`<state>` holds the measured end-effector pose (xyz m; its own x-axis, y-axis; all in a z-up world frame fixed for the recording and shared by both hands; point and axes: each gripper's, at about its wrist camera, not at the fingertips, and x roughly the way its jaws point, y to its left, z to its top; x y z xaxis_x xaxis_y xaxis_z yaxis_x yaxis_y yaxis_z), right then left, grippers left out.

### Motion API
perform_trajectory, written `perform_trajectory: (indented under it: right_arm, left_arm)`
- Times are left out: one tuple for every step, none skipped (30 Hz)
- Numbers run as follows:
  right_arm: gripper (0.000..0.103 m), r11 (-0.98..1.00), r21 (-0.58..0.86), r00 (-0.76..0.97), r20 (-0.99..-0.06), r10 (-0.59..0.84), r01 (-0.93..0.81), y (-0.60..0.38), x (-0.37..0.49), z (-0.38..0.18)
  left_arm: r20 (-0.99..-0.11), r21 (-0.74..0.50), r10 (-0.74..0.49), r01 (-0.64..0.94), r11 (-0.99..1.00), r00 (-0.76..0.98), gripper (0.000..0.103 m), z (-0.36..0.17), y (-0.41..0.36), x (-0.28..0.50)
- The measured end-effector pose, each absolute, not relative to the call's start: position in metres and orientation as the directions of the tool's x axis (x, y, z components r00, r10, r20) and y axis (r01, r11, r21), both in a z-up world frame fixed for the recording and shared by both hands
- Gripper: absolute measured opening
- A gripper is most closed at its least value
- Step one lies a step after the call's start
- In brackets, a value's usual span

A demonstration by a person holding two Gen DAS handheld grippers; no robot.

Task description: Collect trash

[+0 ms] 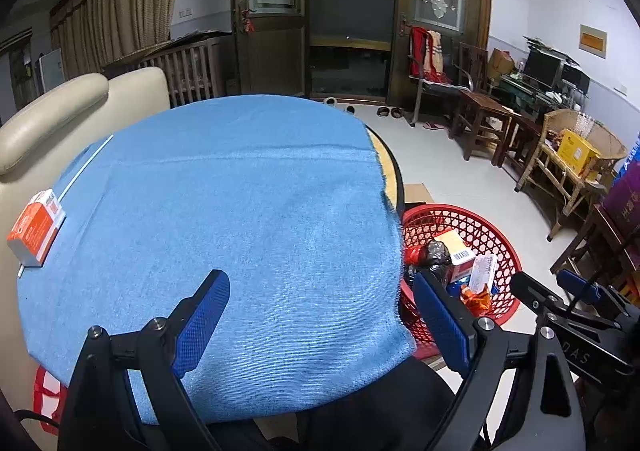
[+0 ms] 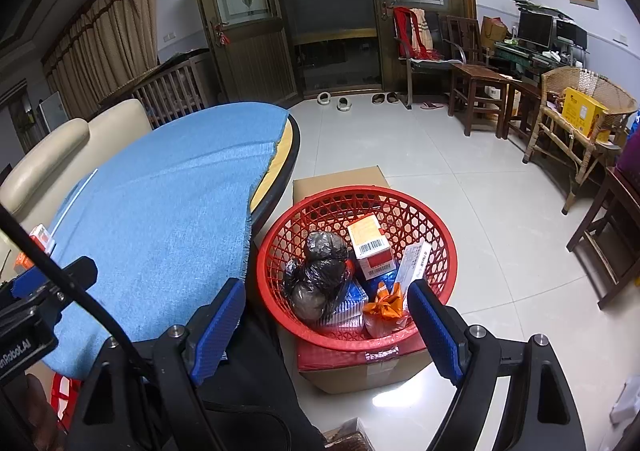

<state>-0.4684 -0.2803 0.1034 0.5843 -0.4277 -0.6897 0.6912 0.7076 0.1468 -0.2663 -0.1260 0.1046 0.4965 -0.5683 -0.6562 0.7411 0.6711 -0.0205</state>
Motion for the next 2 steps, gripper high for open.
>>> perform_trajectory:
  right_arm:
    - [0.086,0.707,0.147,0.584,-0.690,-0.428,0.691,-0.2802,-0.4683,0.1034]
    - [0.086,0.707,0.146,0.584,-0.690,-0.428,0.691,-0.2806,-0.4686,0.1032]
  left_arm:
    - [-0.654,-0.016,-0.570,0.744,0.668,0.497,0.093,0.1049,-0.1263,-0.2676]
    - [-0.654,-0.014,-0.570,0.745,0.666,0.498,0.093,0.1045,-0.1272,-0.2684]
